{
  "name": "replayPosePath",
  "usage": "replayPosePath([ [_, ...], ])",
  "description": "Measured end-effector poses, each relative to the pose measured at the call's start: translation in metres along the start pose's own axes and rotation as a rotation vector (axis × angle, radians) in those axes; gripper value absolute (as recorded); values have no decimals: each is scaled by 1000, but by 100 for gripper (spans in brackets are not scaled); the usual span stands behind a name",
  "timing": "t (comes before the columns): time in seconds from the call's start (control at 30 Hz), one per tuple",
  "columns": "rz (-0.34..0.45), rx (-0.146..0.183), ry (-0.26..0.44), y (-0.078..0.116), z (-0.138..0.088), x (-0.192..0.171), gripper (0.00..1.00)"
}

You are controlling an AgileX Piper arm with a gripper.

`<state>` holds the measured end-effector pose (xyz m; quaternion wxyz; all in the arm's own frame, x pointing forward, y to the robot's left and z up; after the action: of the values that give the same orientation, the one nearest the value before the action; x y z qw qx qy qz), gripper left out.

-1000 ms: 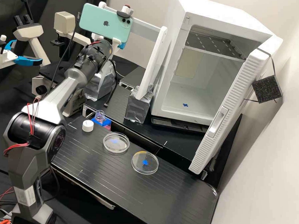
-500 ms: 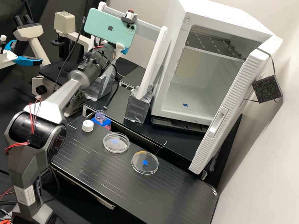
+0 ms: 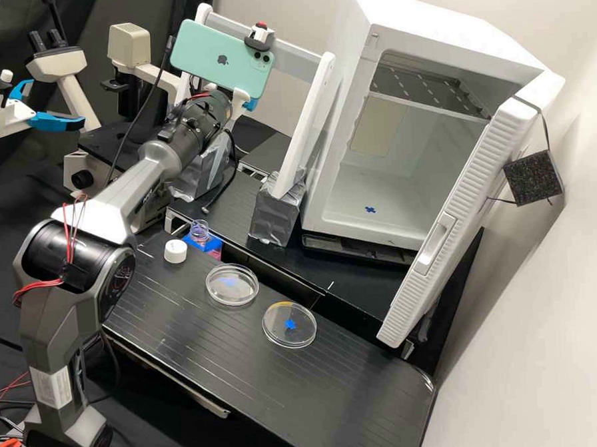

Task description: Use the pipette

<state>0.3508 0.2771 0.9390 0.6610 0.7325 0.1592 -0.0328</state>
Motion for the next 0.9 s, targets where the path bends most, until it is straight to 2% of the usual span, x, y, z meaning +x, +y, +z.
replayPosePath([
  [0.1, 5, -16, -9, 0, 1, 0, 0],
  [0.4, 19, -22, -20, -1, 5, 1, 0],
  [0.43, 20, -22, -19, 0, 5, 1, 100],
  [0.73, 47, -19, -20, -2, 7, 4, 100],
  [0.9, 81, -39, -8, 1, 7, 4, 100],
])
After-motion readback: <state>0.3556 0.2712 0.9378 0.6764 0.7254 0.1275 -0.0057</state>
